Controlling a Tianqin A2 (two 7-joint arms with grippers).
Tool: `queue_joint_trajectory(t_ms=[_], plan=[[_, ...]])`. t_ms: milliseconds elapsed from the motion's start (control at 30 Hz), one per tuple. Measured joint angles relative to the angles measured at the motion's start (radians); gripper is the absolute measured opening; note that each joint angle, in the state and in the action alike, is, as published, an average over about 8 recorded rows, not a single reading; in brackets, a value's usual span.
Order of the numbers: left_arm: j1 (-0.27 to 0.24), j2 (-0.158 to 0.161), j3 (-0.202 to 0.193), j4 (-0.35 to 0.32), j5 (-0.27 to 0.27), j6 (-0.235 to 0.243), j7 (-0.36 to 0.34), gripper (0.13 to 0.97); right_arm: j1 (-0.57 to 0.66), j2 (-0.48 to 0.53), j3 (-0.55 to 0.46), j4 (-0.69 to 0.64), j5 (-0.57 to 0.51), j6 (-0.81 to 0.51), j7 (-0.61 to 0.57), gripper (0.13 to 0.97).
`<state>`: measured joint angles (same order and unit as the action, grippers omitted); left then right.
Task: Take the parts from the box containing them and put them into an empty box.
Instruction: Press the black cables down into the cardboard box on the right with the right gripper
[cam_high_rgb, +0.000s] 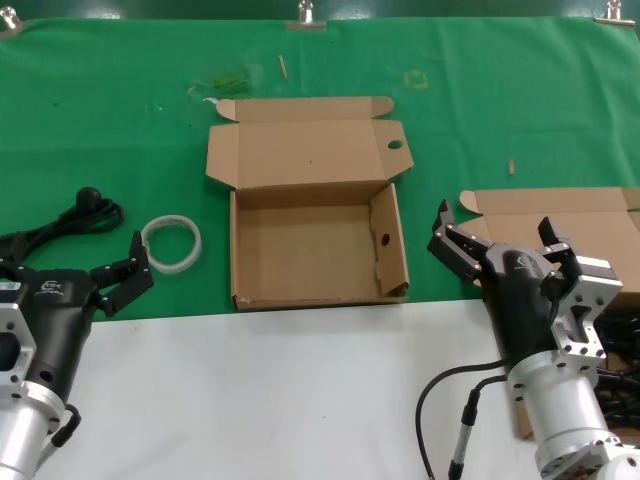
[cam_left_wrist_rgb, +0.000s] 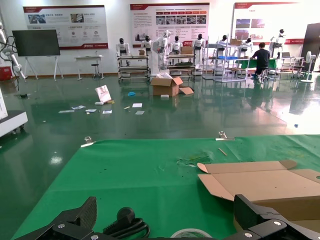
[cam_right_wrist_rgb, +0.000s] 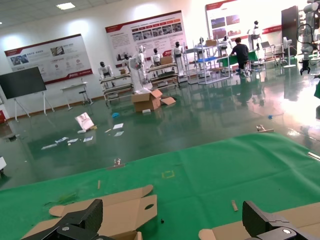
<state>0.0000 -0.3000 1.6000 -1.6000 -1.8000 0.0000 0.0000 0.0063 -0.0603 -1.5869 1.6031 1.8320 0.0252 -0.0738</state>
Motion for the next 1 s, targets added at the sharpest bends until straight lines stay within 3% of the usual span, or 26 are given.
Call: queue_joint_trajectory(t_ms=[1000], plan=[[0.000, 0.000, 0.000, 0.000, 0.000, 0.000, 0.000, 0.966, 0.000, 0.000, 0.000, 0.000, 0.000, 0.000, 0.000, 0.966]])
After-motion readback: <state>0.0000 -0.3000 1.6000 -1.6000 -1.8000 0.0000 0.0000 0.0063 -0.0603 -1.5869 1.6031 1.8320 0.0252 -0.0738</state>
